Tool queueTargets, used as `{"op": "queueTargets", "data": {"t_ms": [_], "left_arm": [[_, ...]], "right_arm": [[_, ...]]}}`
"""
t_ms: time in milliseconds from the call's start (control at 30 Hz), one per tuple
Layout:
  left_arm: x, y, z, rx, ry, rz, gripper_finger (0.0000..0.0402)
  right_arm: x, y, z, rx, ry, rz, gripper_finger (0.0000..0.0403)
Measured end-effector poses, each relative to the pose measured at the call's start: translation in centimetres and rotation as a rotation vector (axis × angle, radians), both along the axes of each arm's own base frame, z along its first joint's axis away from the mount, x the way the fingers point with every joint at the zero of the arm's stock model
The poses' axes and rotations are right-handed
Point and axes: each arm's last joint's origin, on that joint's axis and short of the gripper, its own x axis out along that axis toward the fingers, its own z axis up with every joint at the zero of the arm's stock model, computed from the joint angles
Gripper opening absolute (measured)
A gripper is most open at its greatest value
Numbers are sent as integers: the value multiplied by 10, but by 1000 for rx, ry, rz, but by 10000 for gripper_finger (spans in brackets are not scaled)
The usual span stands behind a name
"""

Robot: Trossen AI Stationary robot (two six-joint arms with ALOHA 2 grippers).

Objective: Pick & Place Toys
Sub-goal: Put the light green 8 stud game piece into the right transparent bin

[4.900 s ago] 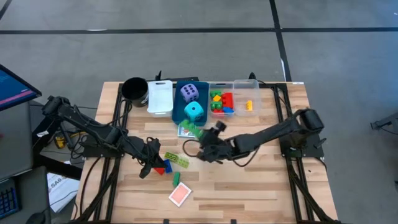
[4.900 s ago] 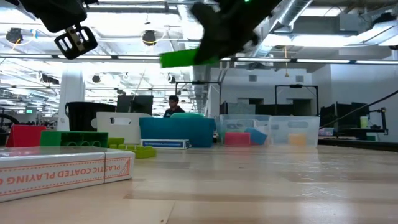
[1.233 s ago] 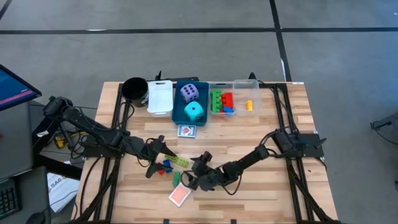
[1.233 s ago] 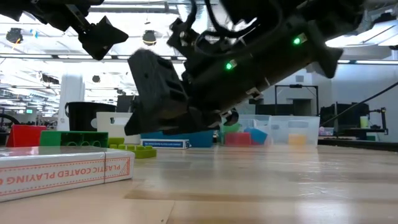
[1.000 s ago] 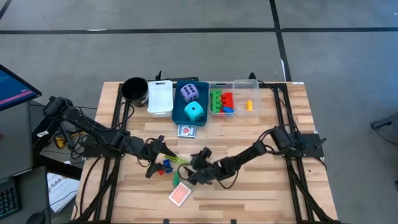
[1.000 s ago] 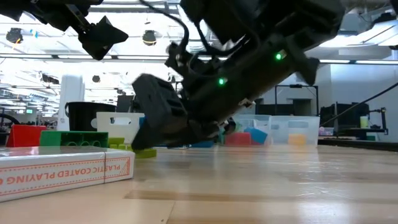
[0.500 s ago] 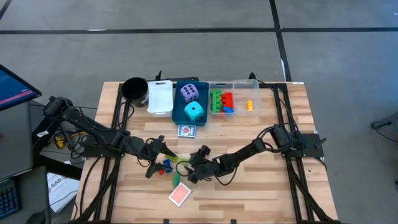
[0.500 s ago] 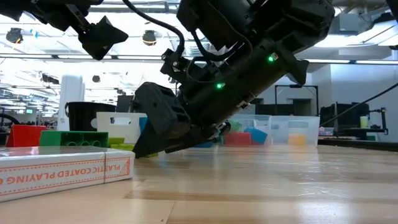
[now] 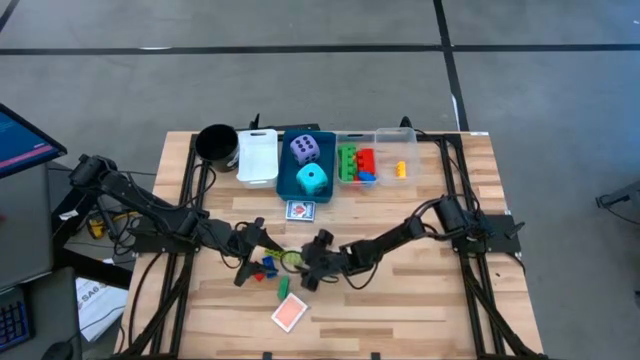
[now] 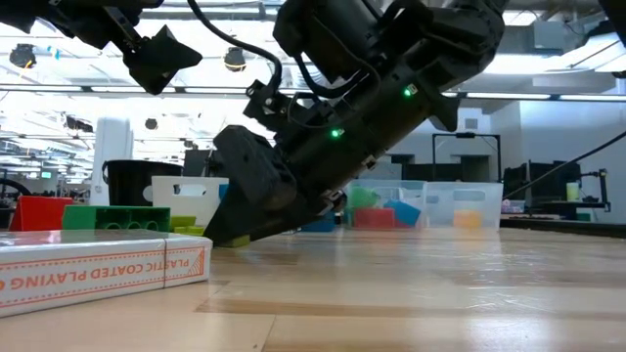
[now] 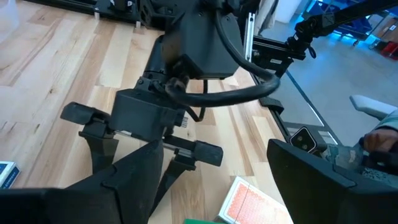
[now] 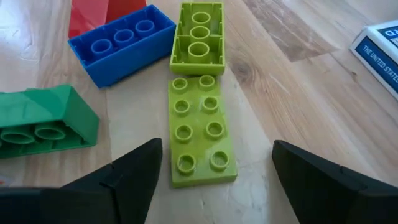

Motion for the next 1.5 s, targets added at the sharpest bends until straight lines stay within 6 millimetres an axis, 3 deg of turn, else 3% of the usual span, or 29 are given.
{"op": "queueTargets", "data": {"t_ms": [233, 567, 967, 1167, 1500], "left_arm": [[0, 0, 0, 0, 0, 0, 282], [0, 0, 0, -2, 1, -4, 282], [0, 0, 0, -2, 1, -4, 282], [0, 0, 0, -2, 0, -4, 282], [0, 0, 0, 0, 0, 1, 282]], "right_arm": [[0, 0, 0, 29, 8, 30, 245], [0, 1, -1, 27, 14, 55, 134], [0, 2, 4, 43, 3, 64, 153], [-11, 3, 28, 37, 71, 83, 133], [-41, 4, 107, -151, 44, -29, 161]]}}
